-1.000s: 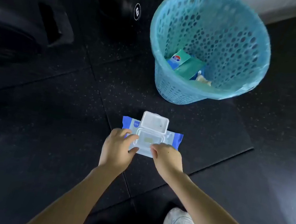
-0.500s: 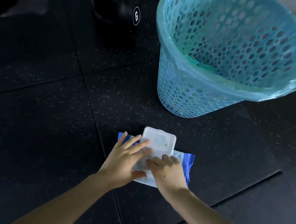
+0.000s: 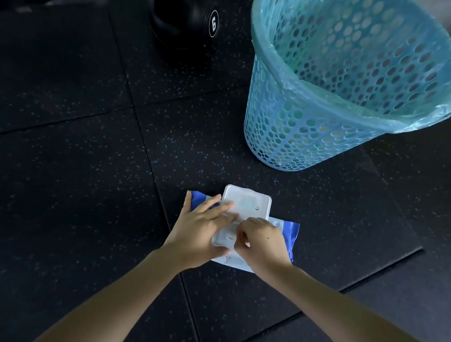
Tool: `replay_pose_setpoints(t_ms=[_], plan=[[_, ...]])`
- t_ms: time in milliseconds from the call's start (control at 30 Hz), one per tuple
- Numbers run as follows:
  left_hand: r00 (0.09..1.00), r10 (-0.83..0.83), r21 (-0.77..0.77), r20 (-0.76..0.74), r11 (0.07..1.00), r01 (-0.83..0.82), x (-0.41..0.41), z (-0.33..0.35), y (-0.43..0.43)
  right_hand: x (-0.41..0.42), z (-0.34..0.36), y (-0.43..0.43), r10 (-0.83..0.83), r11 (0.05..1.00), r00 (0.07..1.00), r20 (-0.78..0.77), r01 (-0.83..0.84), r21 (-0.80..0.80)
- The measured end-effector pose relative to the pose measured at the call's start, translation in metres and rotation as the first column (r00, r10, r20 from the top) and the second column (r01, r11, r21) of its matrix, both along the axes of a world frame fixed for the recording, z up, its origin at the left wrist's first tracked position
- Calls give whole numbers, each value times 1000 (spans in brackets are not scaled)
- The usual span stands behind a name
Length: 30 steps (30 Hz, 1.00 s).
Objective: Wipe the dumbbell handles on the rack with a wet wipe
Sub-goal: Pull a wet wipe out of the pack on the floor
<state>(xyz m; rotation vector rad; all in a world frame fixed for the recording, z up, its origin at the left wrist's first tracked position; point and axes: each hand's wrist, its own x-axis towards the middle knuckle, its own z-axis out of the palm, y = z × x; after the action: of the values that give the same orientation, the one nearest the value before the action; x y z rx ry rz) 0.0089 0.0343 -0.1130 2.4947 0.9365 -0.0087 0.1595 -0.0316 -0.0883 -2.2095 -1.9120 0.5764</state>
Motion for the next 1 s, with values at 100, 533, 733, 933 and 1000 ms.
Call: replay_pose_setpoints(t_ms=[100, 533, 733, 933, 1000], plan=[[1000, 17, -34, -13, 999, -17, -1, 0, -2, 1, 7, -4, -112, 985, 991, -73, 102, -136], [989, 131, -137, 70, 983, -121, -4, 3, -8, 8, 16, -3, 74, 997, 996, -42, -74, -1], [983, 157, -117, 97, 982, -145, -9, 3, -12, -15, 4, 11, 215, 969, 925, 314, -162, -185], [985, 151, -99, 89, 985, -142, -9, 2, -15, -18, 8, 4, 303, 952, 847, 437, -251, -173], [981, 167, -104, 95, 982, -157, -8, 2, -15, -20, 7, 4, 312, 949, 850, 425, -258, -181]])
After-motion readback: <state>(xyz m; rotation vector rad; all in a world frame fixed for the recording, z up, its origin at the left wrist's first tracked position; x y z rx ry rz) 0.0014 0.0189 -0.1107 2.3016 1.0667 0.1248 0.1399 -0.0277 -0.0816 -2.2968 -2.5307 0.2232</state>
